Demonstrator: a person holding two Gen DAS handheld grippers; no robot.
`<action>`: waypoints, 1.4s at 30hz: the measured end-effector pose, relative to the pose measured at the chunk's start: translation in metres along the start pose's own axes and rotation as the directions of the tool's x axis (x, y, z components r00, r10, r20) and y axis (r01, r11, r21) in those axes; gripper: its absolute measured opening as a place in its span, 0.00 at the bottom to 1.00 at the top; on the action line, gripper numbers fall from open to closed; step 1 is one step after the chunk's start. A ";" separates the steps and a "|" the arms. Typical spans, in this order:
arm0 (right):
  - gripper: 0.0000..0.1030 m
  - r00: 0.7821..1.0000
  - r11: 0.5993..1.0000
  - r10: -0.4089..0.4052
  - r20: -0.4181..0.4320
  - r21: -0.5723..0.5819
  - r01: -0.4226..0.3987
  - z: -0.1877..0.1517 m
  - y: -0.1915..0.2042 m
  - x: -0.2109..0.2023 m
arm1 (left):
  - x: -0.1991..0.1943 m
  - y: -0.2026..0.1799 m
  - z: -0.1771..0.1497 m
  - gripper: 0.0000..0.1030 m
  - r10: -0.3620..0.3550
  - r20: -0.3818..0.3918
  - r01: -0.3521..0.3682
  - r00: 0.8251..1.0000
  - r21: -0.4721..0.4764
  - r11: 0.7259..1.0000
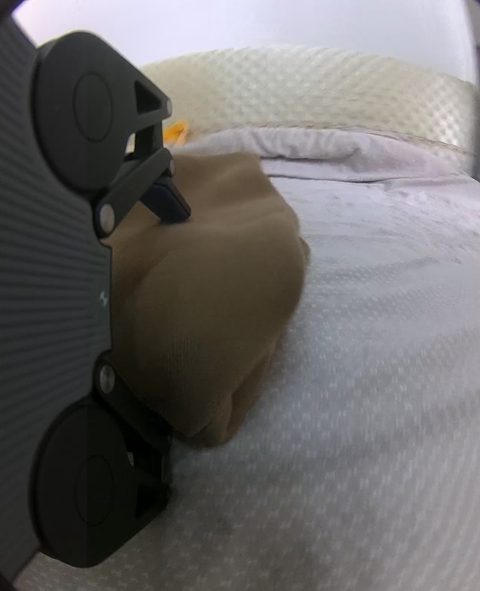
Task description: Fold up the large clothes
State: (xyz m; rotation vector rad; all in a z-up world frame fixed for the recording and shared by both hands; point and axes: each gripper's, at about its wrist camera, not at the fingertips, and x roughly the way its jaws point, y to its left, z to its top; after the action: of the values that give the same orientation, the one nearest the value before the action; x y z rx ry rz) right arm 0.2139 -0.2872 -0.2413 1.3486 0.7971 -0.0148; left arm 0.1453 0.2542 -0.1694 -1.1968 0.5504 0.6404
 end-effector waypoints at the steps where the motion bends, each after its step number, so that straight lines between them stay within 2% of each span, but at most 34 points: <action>1: 0.94 1.000 1.000 -0.005 -0.003 -0.009 0.005 0.000 0.001 0.001 | 0.000 -0.002 -0.001 0.76 0.002 0.007 -0.002 1.000 0.012 1.000; 4: 0.94 1.000 0.999 -0.002 -0.019 -0.040 0.001 0.001 0.005 0.002 | -0.001 -0.010 -0.002 0.67 0.000 0.033 -0.002 0.999 0.057 0.998; 7: 0.91 0.999 0.992 -0.002 -0.033 -0.129 -0.002 -0.001 0.015 0.003 | -0.004 -0.020 -0.005 0.61 -0.007 0.061 0.000 0.998 0.108 0.994; 11: 0.69 0.999 0.978 0.034 -0.027 -0.204 -0.039 0.002 0.022 -0.008 | -0.011 -0.025 -0.009 0.54 -0.029 0.077 0.016 0.997 0.157 0.987; 15: 0.54 0.993 0.918 0.114 -0.020 -0.381 -0.113 -0.003 0.048 -0.024 | -0.017 -0.028 -0.008 0.51 -0.052 0.087 0.035 0.995 0.186 0.982; 18: 0.50 0.983 0.856 0.181 -0.040 -0.486 -0.177 -0.007 0.068 -0.034 | -0.021 -0.027 -0.005 0.49 -0.068 0.087 0.050 0.994 0.197 0.979; 21: 0.48 0.970 0.808 0.237 -0.061 -0.542 -0.231 -0.010 0.080 -0.046 | -0.028 -0.030 -0.004 0.48 -0.084 0.095 0.060 0.992 0.232 0.971; 28: 0.48 0.936 0.731 0.335 -0.109 -0.597 -0.331 -0.015 0.101 -0.071 | -0.053 -0.044 0.001 0.47 -0.145 0.112 0.104 0.983 0.315 0.943; 35: 0.47 0.909 0.663 0.397 -0.128 -0.644 -0.381 -0.009 0.127 -0.104 | -0.086 -0.060 0.004 0.47 -0.207 0.096 0.161 0.974 0.352 0.922; 42: 0.47 0.899 0.656 0.433 -0.068 -0.660 -0.366 0.007 0.144 -0.146 | -0.105 -0.107 -0.007 0.47 -0.245 0.059 0.203 0.968 0.392 0.897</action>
State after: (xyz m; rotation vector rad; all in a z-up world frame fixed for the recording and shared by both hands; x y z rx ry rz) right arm 0.1736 -0.3180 -0.0425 0.7956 0.3370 0.5159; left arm 0.1470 0.2055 -0.0280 -0.8335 0.4147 0.3734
